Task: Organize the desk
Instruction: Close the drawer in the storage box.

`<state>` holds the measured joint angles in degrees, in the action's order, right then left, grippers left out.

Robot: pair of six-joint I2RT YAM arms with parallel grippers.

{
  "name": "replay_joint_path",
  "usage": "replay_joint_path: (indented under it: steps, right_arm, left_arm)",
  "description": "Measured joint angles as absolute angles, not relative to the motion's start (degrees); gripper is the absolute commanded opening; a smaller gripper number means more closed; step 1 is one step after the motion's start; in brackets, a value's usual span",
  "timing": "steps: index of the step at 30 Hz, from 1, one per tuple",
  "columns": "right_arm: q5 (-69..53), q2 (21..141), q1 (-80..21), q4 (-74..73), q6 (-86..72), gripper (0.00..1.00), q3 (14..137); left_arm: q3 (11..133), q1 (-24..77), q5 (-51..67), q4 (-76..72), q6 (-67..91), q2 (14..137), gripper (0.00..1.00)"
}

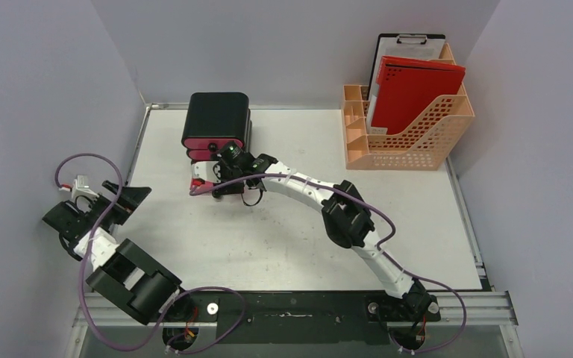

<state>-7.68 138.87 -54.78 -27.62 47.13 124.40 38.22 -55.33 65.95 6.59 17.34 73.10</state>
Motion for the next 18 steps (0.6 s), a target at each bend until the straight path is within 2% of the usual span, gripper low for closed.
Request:
replay_joint_path:
  steps: [3, 10, 16, 18]
  right_arm:
    - [-7.7, 136.8, -54.7, -30.1, 45.6, 0.7, 123.9]
    - [-10.3, 122.9, -52.6, -34.1, 39.7, 0.74, 116.1]
    - [-18.0, 108.9, -41.7, -33.6, 32.2, 0.75, 105.3]
    - [-19.5, 105.2, -37.3, -32.1, 30.1, 0.74, 100.5]
  left_arm:
    - [37.0, -52.2, 62.3, 5.8, 15.7, 68.7, 0.96]
    - [37.0, -35.3, 52.5, 4.5, 9.0, 61.0, 0.97]
    - [34.4, -26.3, 43.3, -0.3, 5.6, 61.4, 1.0]
    - [33.5, -23.3, 40.4, -1.8, 4.9, 62.3, 0.95]
